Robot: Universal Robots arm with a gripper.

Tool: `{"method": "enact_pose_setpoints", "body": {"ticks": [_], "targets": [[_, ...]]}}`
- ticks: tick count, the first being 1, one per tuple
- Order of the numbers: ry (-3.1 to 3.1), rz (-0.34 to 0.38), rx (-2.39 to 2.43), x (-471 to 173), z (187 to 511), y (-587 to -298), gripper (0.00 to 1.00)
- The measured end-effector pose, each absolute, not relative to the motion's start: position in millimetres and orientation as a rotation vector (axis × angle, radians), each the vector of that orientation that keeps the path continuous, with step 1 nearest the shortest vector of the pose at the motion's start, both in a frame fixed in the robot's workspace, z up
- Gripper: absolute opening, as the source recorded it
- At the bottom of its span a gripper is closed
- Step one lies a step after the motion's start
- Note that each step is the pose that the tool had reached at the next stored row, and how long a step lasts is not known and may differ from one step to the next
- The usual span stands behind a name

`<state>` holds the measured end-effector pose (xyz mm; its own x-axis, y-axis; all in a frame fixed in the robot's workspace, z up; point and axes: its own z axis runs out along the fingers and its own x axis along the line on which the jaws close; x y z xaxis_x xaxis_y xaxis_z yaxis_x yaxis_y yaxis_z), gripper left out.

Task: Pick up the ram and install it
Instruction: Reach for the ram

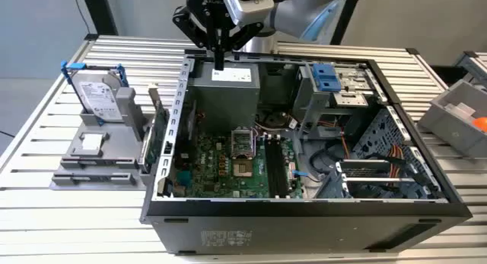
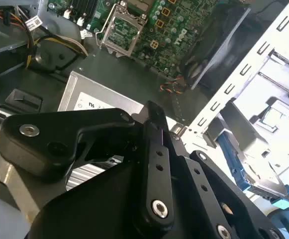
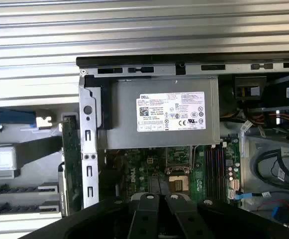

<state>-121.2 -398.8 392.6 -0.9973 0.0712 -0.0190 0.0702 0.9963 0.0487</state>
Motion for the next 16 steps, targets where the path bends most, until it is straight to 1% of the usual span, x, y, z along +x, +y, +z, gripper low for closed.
{"method": "enact_pose_setpoints", "body": {"ticks": [16], "targets": [[3.118, 0.075, 0.110, -126.0, 392.6, -398.8, 0.00]]}}
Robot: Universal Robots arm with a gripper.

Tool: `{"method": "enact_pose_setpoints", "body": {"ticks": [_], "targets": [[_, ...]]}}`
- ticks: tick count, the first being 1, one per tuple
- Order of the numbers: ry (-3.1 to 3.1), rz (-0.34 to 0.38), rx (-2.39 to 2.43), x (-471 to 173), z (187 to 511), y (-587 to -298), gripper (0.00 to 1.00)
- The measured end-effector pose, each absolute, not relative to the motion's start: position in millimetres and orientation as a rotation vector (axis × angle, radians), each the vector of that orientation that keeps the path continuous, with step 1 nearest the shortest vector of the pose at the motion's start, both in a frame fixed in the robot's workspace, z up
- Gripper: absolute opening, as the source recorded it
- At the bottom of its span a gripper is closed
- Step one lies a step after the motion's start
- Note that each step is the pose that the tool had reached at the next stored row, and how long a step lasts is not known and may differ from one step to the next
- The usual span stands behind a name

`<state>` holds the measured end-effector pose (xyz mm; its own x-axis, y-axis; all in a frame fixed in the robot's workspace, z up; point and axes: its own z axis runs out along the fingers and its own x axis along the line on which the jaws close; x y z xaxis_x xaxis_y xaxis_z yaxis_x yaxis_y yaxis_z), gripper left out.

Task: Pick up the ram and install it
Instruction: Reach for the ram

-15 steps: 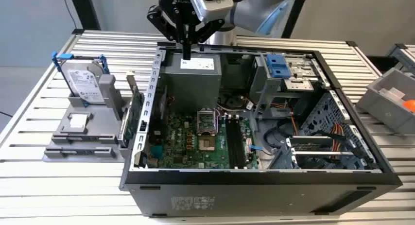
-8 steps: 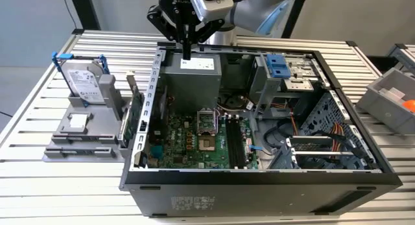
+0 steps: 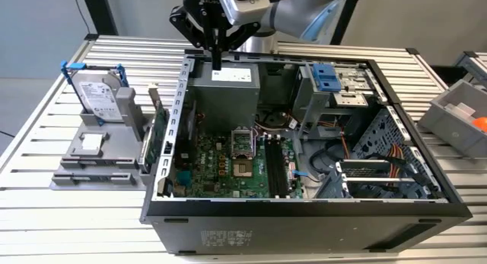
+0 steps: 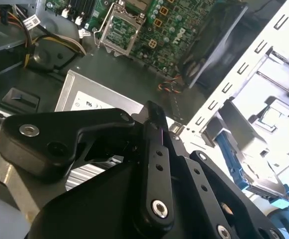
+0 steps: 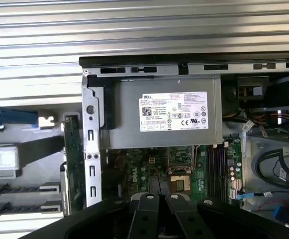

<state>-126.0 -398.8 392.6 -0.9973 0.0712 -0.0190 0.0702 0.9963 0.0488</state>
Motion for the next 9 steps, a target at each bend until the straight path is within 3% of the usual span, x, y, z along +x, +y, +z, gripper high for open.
{"method": "enact_pose_setpoints", "body": {"ticks": [9], "targets": [[3.118, 0.075, 0.110, -135.8, 392.6, -398.8, 0.00]]}}
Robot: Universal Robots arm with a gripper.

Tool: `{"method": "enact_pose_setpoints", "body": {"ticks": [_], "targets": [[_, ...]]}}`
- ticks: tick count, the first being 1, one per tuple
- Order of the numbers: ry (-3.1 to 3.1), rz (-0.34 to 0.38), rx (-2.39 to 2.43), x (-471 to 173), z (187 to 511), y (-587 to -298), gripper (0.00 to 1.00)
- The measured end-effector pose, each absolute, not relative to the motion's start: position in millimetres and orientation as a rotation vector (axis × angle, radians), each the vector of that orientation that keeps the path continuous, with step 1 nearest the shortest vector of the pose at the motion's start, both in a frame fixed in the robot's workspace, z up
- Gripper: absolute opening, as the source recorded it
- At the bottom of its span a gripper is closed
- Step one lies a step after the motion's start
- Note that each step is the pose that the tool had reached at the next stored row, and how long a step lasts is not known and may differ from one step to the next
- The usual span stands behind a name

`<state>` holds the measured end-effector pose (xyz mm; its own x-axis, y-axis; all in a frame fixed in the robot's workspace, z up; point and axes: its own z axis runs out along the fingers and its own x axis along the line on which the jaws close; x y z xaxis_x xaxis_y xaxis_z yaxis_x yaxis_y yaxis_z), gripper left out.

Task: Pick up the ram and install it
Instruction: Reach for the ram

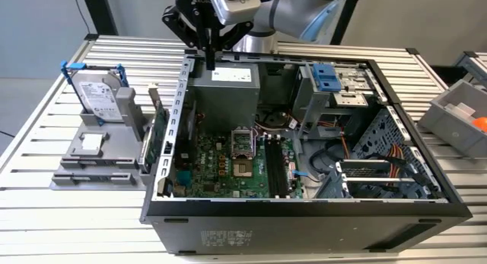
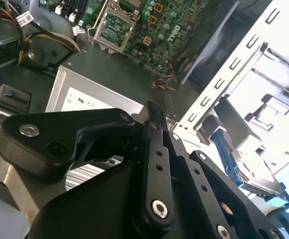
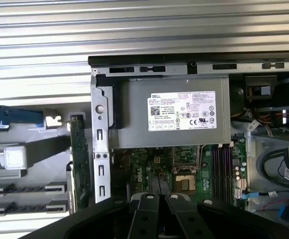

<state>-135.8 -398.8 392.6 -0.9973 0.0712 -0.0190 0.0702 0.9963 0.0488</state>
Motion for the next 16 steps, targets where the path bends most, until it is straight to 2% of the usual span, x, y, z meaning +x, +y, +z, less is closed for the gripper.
{"method": "enact_pose_setpoints", "body": {"ticks": [16], "targets": [[3.118, 0.075, 0.110, -153.9, 392.6, -398.8, 0.00]]}}
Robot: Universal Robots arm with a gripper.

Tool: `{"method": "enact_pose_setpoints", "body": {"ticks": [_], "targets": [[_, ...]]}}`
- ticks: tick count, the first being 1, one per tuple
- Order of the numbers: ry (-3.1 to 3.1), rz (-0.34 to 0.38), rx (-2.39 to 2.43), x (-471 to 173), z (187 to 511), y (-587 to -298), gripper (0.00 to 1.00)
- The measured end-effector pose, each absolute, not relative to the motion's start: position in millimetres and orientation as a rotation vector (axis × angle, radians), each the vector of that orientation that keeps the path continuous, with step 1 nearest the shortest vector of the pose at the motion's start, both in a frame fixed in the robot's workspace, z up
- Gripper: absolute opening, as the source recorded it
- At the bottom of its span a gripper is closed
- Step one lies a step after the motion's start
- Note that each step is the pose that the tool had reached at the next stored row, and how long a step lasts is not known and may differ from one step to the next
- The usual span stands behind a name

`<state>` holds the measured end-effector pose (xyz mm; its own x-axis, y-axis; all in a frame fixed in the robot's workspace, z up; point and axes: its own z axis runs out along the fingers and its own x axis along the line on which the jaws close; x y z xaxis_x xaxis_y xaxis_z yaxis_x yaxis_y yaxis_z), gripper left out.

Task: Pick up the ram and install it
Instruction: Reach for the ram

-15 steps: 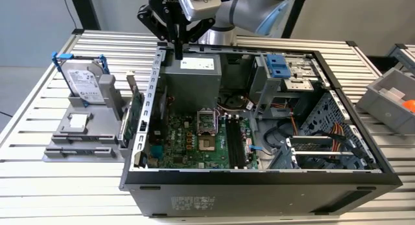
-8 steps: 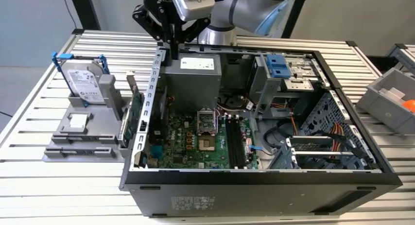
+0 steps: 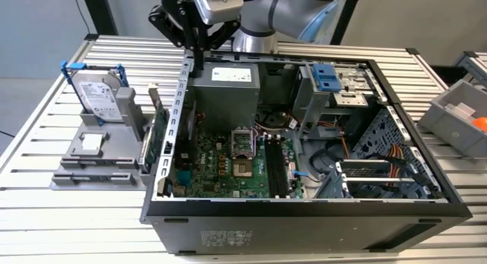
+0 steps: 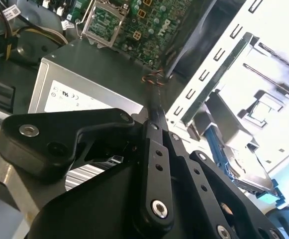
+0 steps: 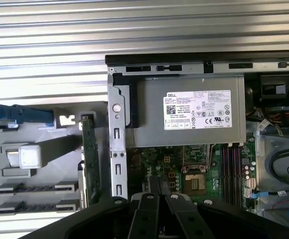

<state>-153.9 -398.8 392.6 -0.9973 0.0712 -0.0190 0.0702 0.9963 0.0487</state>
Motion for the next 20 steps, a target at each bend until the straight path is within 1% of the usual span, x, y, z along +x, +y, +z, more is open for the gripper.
{"method": "enact_pose_setpoints", "body": {"ticks": [20], "targets": [[3.118, 0.075, 0.111, -185.2, 392.6, -398.8, 0.00]]}}
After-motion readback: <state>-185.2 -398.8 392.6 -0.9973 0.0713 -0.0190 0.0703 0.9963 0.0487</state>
